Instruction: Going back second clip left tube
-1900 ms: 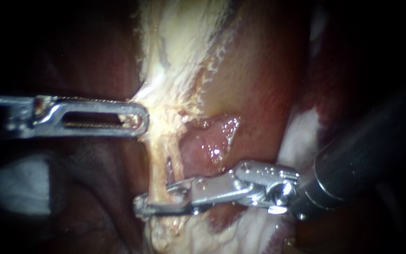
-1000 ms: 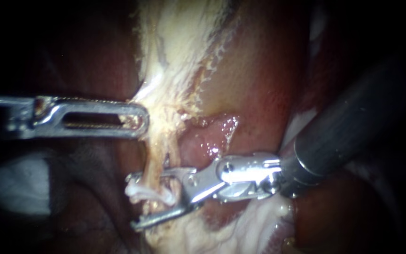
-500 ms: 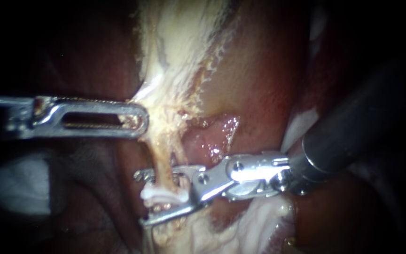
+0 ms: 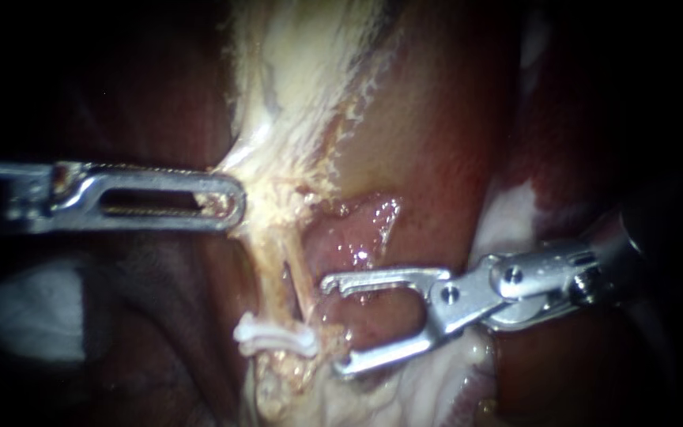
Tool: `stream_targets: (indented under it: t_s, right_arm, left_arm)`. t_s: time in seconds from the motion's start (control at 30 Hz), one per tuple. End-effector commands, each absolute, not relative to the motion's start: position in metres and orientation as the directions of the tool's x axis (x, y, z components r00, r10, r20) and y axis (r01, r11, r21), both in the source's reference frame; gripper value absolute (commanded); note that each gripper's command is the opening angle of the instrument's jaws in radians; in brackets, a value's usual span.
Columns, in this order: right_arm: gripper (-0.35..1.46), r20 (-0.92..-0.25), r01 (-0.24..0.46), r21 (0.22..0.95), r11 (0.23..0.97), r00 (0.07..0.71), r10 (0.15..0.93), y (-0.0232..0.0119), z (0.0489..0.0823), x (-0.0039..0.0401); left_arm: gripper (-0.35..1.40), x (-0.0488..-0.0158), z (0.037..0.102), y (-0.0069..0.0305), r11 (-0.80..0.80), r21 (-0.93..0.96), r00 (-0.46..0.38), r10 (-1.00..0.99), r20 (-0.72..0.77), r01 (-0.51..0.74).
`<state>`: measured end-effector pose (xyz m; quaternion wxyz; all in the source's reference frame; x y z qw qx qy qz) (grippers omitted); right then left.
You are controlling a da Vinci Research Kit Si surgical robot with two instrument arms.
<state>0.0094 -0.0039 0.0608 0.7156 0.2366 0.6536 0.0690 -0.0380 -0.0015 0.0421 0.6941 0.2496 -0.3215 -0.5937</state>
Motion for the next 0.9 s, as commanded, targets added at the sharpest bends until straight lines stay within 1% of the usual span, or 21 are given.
stream_targets:
  t_s: [0.03,0.27,0.4,0.6,0.77,0.9]
  right_arm:
    - [0.60,-0.906,0.201,0.422,0.884,0.138,0.401,-0.0036,0.0604,0.0088]
    - [0.60,-0.920,0.164,0.387,0.908,0.145,0.365,-0.0010,0.0578,0.0048]
    - [0.60,-0.926,0.159,0.370,0.916,0.145,0.349,-0.0001,0.0563,0.0033]
    - [0.60,-0.932,0.164,0.355,0.920,0.138,0.335,0.0005,0.0547,0.0022]
    - [0.60,-0.934,0.165,0.350,0.922,0.137,0.330,0.0005,0.0546,0.0022]
    - [0.60,-0.934,0.164,0.350,0.922,0.137,0.330,0.0005,0.0546,0.0022]
  left_arm:
    - [-0.35,-0.0381,0.0422,-0.0016,0.171,0.728,0.088,-0.985,0.150,0.664]
    - [-0.35,-0.0381,0.0423,-0.0017,0.171,0.728,0.088,-0.985,0.151,0.664]
    - [-0.35,-0.0382,0.0424,-0.0017,0.171,0.728,0.088,-0.985,0.151,0.664]
    - [-0.35,-0.0391,0.0435,-0.0024,0.174,0.723,0.084,-0.984,0.159,0.669]
    - [-0.35,-0.0405,0.0463,-0.0036,0.171,0.726,0.080,-0.984,0.158,0.666]
    - [-0.35,-0.0420,0.0482,-0.0043,0.177,0.726,0.094,-0.984,0.154,0.664]
